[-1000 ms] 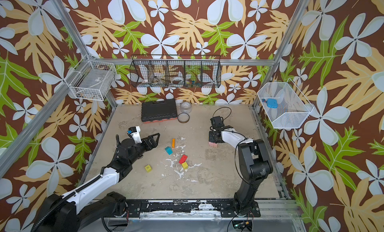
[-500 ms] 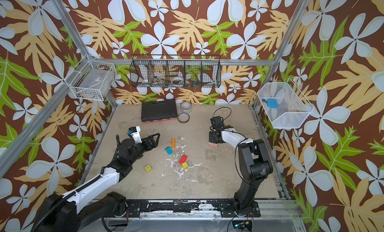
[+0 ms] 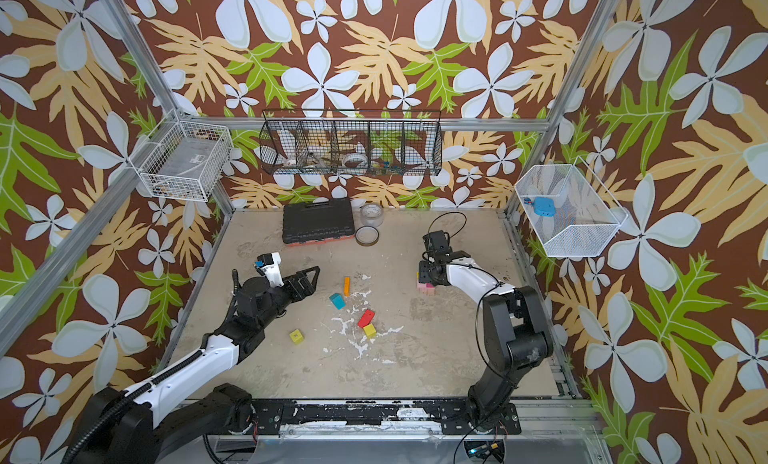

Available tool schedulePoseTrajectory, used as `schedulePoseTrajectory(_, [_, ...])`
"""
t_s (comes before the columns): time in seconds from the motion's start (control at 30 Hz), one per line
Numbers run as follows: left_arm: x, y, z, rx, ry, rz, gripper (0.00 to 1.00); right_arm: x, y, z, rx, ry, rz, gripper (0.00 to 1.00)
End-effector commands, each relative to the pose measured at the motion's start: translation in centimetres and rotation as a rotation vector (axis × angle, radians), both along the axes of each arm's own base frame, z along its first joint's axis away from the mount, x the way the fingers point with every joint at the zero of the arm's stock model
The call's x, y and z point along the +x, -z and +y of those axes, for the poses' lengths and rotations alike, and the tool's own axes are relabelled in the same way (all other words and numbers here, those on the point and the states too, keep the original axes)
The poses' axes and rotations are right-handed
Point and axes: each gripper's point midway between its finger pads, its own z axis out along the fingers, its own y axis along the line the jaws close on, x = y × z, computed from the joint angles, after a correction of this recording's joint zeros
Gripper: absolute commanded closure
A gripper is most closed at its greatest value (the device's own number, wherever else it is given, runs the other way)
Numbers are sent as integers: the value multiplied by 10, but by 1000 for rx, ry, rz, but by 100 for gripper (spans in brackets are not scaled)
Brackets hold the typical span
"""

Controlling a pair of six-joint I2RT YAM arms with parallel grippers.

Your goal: Build the wood block tower

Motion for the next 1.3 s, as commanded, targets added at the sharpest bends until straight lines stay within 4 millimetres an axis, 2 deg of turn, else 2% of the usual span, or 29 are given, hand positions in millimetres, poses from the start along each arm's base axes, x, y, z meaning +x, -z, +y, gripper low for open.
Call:
schedulePoseTrajectory(0.0, [0,-5,-1,-3,3,-17,0,2,-20,-4,2,23,-75,34])
schedulePoseTrajectory(0.17, [0,-5,-1,-8,1,-14,0,-6,-60,-6,49,41,-205,30])
schedulePoseTrajectory(0.23, [0,-4,-1,-2,3,-18,0,-17,-78,-6,103,71,-237,28])
schedulePoseTrajectory(0.33, [1,-3,4,15,-22,-24,0,-35,-105,16,301,38,-315,25])
schedulePoseTrajectory(0.47, [1,3,7,27,-34,-22,0,-49,-137,17,404,35,-471,15])
schedulePoseTrajectory(0.53, [1,3,6,40,-27,-26,0,-57,-134,5,372,59,-536,6])
schedulePoseTrajectory(0.6, [1,1,5,55,-23,-44,0,-62,-120,-13,322,111,-582,0])
schedulePoseTrajectory(0.67, [-2,-5,1,72,2,-94,0,-61,-111,-28,306,138,-637,0])
schedulePoseTrajectory(0.77, [-11,-14,-18,103,74,-173,0,-47,-102,-55,338,171,-635,0])
schedulePoseTrajectory(0.83, [-16,-17,-35,132,141,-208,0,-34,-92,-70,359,186,-583,6])
schedulePoseTrajectory(1.0, [-24,-2,-68,142,276,-178,1,-14,-76,-102,297,249,-507,7])
schedulePoseTrajectory(1.13, [-26,20,-87,205,327,-94,4,-2,-81,-93,360,204,-543,7])
schedulePoseTrajectory(1.27, [-16,30,-82,265,270,-36,6,2,-93,-86,383,157,-566,9])
